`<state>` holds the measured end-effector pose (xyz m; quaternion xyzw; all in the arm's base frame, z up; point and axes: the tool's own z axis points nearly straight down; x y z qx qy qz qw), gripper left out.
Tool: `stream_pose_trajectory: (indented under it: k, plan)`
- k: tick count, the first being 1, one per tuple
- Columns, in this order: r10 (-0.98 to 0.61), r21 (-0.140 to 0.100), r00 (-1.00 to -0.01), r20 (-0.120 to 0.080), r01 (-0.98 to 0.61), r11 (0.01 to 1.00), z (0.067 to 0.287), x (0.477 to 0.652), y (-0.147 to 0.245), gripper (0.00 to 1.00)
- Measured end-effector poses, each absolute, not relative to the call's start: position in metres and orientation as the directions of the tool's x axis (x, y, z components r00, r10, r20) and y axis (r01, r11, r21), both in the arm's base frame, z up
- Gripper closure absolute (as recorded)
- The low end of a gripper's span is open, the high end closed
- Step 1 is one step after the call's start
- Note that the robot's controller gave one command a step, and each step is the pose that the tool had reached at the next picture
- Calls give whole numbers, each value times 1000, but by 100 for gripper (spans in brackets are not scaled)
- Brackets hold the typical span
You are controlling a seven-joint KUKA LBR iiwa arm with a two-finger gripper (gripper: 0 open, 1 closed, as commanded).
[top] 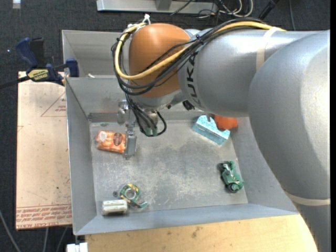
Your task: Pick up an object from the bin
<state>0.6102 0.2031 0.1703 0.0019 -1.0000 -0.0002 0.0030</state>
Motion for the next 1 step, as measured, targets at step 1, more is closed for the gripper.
stream_pose_trajectory:
  k: [1]
  plan:
    - [0, 2, -1000, -1, 0, 1000, 175, 612, 202, 0]
